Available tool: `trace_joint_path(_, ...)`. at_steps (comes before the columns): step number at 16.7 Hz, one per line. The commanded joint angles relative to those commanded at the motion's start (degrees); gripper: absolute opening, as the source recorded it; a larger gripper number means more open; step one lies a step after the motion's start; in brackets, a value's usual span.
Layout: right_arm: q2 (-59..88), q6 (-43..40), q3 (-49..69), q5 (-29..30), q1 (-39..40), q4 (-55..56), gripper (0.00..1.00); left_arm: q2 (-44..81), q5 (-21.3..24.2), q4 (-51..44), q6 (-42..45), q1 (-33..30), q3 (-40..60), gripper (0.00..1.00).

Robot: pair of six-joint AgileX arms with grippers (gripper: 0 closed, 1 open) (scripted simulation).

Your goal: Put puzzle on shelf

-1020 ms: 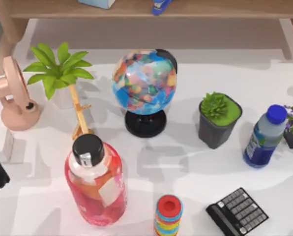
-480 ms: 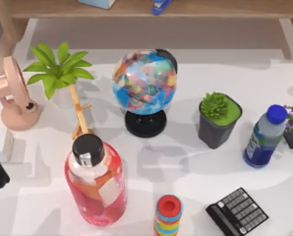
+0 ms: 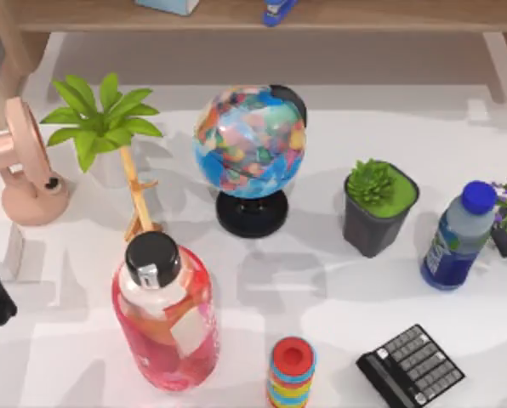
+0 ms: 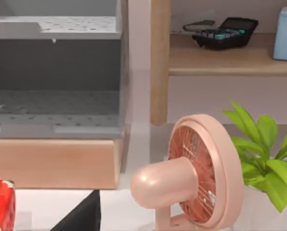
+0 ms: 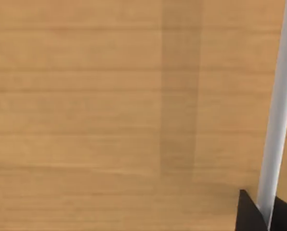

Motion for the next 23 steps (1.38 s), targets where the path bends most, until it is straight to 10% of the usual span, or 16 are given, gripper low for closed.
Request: trace_joint_path(23, -8.1, 0.2, -19.9, -7.2, -7.2, 12.3, 0.00, 0.0, 0.0, 0.0, 0.0, 0.0, 0.0, 1.00)
